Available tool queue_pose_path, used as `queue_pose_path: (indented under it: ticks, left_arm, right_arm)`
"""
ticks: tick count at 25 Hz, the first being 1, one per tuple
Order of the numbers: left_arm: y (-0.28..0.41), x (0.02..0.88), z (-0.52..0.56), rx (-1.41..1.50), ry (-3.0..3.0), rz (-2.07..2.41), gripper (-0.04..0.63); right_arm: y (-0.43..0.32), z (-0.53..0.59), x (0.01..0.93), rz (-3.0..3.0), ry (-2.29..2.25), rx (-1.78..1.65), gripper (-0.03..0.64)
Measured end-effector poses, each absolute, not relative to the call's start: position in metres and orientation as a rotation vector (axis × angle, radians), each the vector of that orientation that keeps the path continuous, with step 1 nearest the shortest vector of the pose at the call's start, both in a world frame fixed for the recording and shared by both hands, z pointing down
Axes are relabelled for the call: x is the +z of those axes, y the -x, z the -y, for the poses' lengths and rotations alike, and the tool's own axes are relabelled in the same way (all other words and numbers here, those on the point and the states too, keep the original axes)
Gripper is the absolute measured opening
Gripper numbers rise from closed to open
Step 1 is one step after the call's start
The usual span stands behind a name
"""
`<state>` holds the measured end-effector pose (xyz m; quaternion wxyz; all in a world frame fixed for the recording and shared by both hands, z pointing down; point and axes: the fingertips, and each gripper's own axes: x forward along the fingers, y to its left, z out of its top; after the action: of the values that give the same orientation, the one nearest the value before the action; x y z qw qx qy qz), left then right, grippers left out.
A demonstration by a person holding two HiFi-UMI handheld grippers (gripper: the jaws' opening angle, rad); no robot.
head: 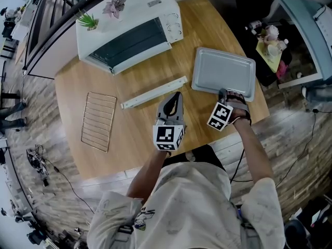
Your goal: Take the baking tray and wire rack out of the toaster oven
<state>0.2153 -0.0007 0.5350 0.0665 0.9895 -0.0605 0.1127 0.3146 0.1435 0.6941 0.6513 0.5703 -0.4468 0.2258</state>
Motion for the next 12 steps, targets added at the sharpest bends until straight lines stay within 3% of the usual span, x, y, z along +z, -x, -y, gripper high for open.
queue_pose_path:
  ticks: [8, 12]
  left_arm:
    - [-0.212, 0.528, 0.006, 0.314, -2.992, 0.200, 0.014]
    - [-0.210, 0.524, 0.012, 0.298, -2.997, 0.218, 0.015]
  right_arm:
    - [-0.317, -0.146, 0.697, 0.974, -1.267, 0.497, 0.081]
    - [-0.317, -0.145, 0.694, 0.978, -1.275, 0.504, 0.136]
